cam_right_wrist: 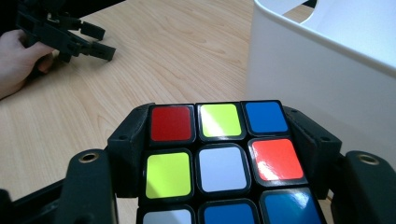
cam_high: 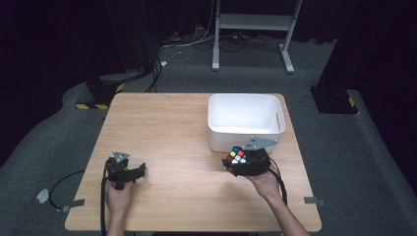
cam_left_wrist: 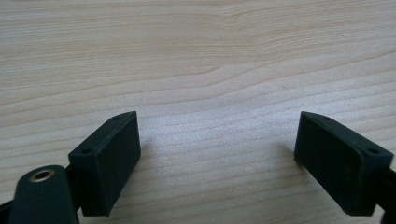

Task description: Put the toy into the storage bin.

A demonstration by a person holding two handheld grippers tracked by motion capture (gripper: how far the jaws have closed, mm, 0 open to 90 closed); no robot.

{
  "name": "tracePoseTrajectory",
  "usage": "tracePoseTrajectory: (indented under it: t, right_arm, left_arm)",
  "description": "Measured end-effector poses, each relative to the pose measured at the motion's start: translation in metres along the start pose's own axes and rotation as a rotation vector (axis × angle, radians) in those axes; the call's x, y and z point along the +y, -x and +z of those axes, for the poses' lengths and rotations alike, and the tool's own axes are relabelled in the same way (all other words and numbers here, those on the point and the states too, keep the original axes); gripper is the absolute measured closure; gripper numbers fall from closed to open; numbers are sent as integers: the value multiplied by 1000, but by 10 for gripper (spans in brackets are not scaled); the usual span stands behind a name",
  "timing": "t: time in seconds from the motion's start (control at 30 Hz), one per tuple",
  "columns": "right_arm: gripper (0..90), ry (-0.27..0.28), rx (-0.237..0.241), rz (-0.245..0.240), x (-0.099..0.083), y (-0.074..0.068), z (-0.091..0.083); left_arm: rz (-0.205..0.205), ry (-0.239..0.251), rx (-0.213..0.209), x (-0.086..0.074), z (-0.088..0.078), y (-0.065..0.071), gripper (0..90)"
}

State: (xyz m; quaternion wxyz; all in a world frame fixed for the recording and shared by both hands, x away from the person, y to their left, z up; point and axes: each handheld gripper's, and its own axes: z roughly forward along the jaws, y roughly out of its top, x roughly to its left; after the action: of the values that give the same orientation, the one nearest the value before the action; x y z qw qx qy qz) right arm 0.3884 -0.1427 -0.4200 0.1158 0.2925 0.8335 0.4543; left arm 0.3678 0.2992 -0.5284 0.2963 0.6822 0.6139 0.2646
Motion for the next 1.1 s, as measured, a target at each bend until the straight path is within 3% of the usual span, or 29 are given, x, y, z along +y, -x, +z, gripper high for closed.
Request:
tracePoseTrajectory:
  t: [0.4, 0.8, 1.1]
  right_arm:
    - [334, 7, 24, 20, 12, 8, -14]
    - [334, 24, 0, -3, 28, 13, -26]
    - [335, 32, 10, -4, 41, 19, -33]
  left_arm:
    - [0, 0, 0, 0, 0, 0, 146]
    - [-1, 2, -1, 0, 0, 0, 145]
    - [0, 2, -1, 0, 0, 0, 146]
